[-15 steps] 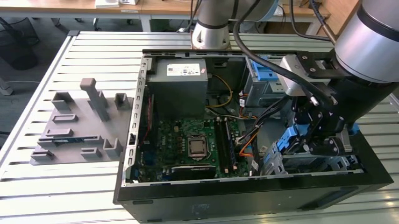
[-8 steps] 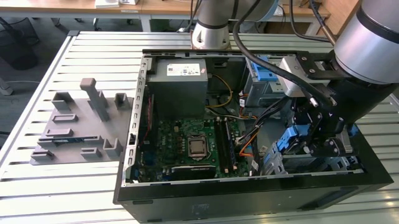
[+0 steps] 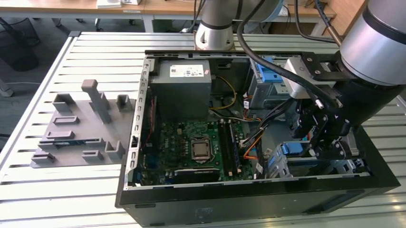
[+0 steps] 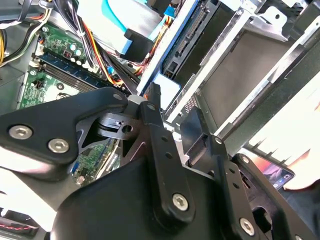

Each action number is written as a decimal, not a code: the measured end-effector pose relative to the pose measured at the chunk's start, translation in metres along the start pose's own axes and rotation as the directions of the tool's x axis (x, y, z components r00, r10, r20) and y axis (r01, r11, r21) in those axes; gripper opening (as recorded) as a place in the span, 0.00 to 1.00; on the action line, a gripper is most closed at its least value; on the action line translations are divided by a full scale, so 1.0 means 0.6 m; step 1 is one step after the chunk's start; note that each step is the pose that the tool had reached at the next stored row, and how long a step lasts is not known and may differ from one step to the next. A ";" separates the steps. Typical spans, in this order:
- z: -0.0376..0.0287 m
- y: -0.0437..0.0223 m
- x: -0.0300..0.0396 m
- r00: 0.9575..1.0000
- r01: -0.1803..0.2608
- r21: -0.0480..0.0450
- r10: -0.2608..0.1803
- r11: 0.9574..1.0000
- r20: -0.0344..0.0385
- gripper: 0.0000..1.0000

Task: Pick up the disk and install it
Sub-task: 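Insert the disk into the insertion slot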

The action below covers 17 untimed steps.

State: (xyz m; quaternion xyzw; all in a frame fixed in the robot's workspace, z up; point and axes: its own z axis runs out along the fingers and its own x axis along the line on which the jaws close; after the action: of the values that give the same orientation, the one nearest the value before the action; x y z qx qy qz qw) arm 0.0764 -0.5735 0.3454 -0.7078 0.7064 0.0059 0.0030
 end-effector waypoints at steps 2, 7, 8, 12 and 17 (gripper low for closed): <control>0.000 0.000 0.000 1.000 0.000 0.000 0.000 1.000 0.000 0.44; 0.000 0.000 0.000 1.000 0.000 0.000 0.000 1.000 0.000 0.29; 0.000 0.000 0.000 1.000 0.000 0.000 0.000 1.000 0.000 0.24; 0.003 0.000 0.000 1.000 0.000 0.000 0.000 1.000 0.000 0.18; 0.009 0.000 0.000 1.000 0.000 0.000 0.000 1.000 0.000 0.10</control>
State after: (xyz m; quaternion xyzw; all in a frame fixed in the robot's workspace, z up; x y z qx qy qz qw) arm 0.0764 -0.5735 0.3400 -0.7078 0.7064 0.0060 0.0031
